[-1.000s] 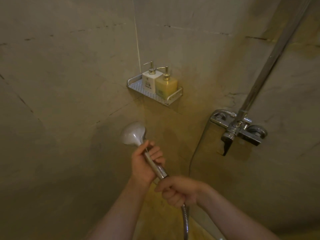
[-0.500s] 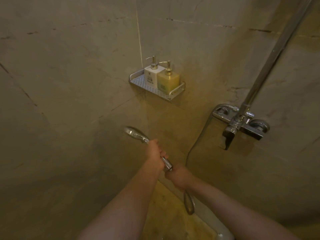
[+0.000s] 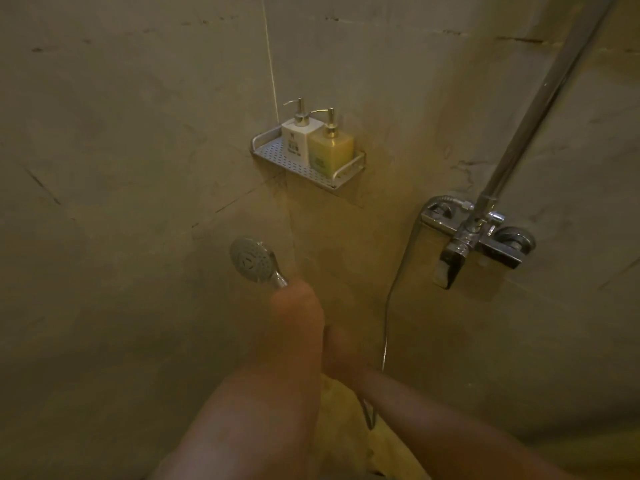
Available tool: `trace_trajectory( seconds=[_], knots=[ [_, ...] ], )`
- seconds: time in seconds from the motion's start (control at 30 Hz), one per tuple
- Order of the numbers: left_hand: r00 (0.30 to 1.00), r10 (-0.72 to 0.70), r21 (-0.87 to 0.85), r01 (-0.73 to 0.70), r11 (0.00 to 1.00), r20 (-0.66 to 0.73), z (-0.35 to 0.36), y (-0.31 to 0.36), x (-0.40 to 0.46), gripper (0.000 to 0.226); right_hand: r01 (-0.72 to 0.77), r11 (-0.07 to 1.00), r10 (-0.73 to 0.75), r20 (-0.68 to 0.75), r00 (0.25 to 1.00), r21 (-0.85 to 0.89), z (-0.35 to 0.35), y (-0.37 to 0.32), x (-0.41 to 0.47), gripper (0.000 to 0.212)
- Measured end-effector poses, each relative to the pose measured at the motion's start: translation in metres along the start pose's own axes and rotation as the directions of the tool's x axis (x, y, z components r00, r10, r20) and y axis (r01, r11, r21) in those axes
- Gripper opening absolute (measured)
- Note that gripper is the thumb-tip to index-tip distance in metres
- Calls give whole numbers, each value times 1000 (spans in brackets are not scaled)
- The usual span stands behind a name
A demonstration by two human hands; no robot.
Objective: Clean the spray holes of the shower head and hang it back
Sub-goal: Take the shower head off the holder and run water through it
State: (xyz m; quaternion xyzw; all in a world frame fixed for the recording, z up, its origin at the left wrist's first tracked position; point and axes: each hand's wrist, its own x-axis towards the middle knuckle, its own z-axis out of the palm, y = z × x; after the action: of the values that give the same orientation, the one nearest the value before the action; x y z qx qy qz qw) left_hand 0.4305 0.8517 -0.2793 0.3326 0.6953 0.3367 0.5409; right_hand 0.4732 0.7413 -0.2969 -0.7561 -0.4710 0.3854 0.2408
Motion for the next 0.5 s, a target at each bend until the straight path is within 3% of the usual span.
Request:
trace_trajectory(
  seconds=[0.03, 0.07, 0.1, 0.17, 0.23, 0.3, 0.37, 0.4, 0.5],
  knots=[
    [988, -151, -20, 150, 988, -34, -2, 4, 12, 7, -18, 1000, 18, 15, 1000, 8, -5, -1, -2, 49],
    [928, -335, -260, 368, 892, 165, 5, 2, 0, 6, -34, 998, 33, 24, 999, 50, -10, 2, 0, 41],
    [884, -307, -398, 438, 806, 352, 5, 3, -9, 6, -68, 995, 63, 60, 996, 80, -18, 5, -2, 32],
    [847, -210, -327, 401, 856, 488, 0, 1, -23, 24, -123, 984, 111, 95, 989, 127, -34, 9, -6, 27],
    [791, -148, -336, 411, 848, 593, -13, -3, -28, 23, -236, 938, 168, 261, 950, 255, -47, 10, -13, 23],
    [735, -48, -407, 427, 808, 676, -29, -2, -34, 16, -348, 849, 127, 486, 864, 397, -51, 7, -16, 32],
    [695, 76, -503, 435, 747, 715, -33, -3, -30, 20, -429, 808, 57, 671, 739, 404, -53, 5, -15, 46],
    [651, 120, -516, 462, 721, 750, -32, -2, -29, 23, -447, 804, 16, 738, 675, 391, -55, 3, -15, 50],
    [399, 345, -518, 512, 685, 850, -28, 4, -33, 29, -462, 795, -125, 850, 511, 395, -58, 3, -9, 50]
  ],
)
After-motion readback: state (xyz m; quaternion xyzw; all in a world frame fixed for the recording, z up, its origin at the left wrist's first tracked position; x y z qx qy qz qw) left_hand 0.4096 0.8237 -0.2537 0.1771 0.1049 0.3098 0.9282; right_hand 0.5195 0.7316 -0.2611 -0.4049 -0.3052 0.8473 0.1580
